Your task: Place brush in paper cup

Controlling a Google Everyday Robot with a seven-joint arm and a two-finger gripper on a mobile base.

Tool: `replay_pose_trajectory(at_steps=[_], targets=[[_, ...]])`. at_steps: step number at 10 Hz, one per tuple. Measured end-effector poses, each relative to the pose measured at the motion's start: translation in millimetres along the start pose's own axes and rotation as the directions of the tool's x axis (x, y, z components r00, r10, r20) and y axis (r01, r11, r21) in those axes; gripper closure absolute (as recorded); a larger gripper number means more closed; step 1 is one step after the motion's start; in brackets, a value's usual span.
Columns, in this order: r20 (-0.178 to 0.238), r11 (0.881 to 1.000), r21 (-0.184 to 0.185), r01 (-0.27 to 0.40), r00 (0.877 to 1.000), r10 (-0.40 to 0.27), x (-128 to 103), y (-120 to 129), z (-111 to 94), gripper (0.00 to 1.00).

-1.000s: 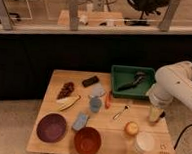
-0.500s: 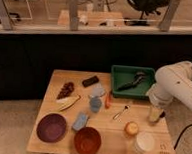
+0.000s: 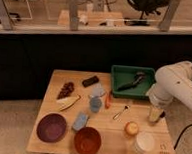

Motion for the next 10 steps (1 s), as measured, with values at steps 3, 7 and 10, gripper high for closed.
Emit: replay_pose_trajectory(at_steps=[3, 7, 10], targets=[[0.000, 1.000, 0.000, 0.000, 1.000, 0.000, 0.0, 0.0, 0.0, 0.20], [0.054, 0.993, 0.120, -0.020, 0.998, 0.014, 12.7, -23.2, 12.5, 0.20], [0.098, 0.928, 0.344, 0.139, 0.978, -0.183, 5.5, -72.8, 12.7, 0.20]])
